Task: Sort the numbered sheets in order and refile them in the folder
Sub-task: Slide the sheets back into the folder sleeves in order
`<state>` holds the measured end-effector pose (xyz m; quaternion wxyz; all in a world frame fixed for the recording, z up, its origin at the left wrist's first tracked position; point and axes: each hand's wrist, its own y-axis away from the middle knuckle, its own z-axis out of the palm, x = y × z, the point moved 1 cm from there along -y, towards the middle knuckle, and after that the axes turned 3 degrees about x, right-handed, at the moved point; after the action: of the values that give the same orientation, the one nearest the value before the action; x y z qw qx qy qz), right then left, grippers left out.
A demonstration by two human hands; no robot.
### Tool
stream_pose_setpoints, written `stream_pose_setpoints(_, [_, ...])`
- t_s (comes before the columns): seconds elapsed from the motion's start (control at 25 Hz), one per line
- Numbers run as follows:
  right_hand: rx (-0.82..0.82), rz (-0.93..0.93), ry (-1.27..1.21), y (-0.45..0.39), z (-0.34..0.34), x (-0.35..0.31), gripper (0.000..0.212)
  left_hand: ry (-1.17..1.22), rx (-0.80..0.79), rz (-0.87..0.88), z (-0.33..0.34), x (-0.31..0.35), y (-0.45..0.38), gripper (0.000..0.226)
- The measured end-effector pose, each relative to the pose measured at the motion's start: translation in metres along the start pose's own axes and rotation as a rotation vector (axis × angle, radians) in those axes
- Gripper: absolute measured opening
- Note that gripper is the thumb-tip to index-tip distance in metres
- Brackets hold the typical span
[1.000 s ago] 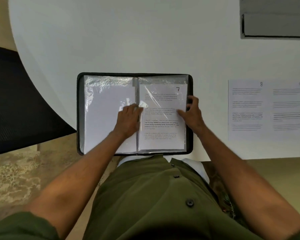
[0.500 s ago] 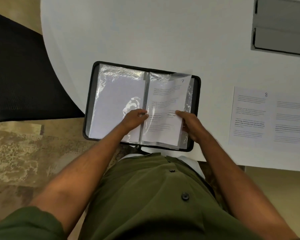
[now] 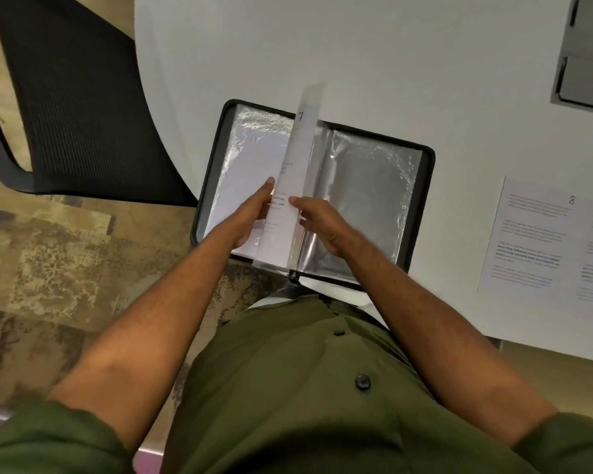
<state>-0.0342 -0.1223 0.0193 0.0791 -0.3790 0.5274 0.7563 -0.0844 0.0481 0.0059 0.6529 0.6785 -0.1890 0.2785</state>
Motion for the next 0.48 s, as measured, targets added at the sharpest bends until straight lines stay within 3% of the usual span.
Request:
stream_pose_setpoints(0.08, [-0.010,0.008,0.054,-0.005,0.009,0.000,0.033,0.013,0.036,-0.012,-0.011,-0.004,0.000,0.059])
stream_pose_setpoints(0.28, [-0.063,0.012,0.217,-0.009,0.025,-0.003,0.061,0.040,0.113,-0.061,-0.035,-0.012,-0.004,0.078])
stream_pose_setpoints(0.48, [-0.128,-0.020,0.358,-0.020,0.028,0.016,0.039,0.088,0.263,-0.103,-0.044,-0.012,-0.003,0.072])
